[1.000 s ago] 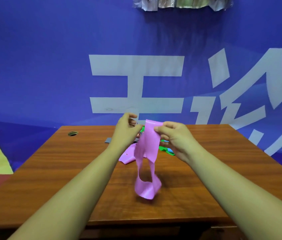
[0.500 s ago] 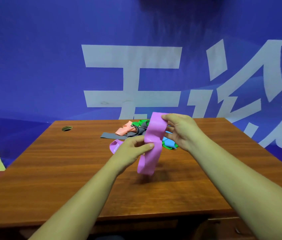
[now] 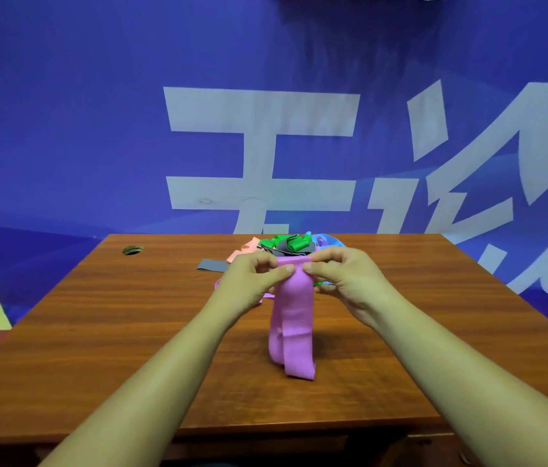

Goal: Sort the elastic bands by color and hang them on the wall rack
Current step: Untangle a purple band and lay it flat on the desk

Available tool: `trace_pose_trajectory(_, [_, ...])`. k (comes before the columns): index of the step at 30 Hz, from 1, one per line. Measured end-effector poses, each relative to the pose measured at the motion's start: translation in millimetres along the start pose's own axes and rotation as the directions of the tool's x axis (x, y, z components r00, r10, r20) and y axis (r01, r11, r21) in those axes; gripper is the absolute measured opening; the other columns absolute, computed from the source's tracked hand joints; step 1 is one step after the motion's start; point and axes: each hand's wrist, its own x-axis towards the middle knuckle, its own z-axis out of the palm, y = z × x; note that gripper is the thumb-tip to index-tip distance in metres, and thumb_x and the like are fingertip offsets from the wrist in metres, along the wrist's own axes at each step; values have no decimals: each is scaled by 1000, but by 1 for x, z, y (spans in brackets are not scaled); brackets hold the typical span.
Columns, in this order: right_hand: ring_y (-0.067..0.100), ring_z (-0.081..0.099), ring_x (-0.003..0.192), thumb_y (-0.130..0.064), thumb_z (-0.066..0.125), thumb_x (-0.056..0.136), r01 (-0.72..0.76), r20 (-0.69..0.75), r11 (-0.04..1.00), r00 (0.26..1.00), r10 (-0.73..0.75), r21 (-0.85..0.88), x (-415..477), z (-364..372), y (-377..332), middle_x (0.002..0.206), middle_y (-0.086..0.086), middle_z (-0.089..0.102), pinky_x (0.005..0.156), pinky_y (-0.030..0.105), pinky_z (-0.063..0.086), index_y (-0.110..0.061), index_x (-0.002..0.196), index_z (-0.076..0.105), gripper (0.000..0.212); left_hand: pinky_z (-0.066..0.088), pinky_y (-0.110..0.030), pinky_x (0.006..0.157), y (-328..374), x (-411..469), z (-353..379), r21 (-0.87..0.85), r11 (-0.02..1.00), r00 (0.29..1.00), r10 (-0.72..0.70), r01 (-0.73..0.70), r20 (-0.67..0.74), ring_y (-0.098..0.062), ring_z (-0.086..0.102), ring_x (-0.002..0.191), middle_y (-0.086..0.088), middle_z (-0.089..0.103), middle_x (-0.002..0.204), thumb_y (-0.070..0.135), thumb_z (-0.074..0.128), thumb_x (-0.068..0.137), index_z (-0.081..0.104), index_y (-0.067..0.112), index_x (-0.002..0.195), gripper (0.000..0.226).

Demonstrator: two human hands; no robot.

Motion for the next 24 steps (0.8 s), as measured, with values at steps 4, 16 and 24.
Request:
trace_pose_trajectory(4, [16,66,76,1,71,82,105,-29,991,994,-108,-88,-2,3,0,81,11,68,65,27,56,-4,100,65,20,54,-51,75,0,-3,3,-39,999,996,26,-30,-86,-15,64,69,-2,67,65,15,75,84,60,9,102,24])
trace_pose_trajectory(16, [-3,62,77,-24,77,82,320,85,739,937,-338,-593,1,6,-21,88,-10,64,58,8,45,-16,93,74,14,49,-22,74,3,1,-4,18,975,974,224,-223,-43,-11,62,82,-5,73,93,10,71,87,75,16,96,11])
trace_pose_trajectory(24, [12,60,67,-15,67,87,316,76,783,942,-328,-536,15,23,-36,77,2,69,68,32,54,-10,85,71,6,48,-36,100,-20,0,-2,-268,961,988,-35,76,153,-21,63,116,-6,71,117,19,72,86,61,15,123,38])
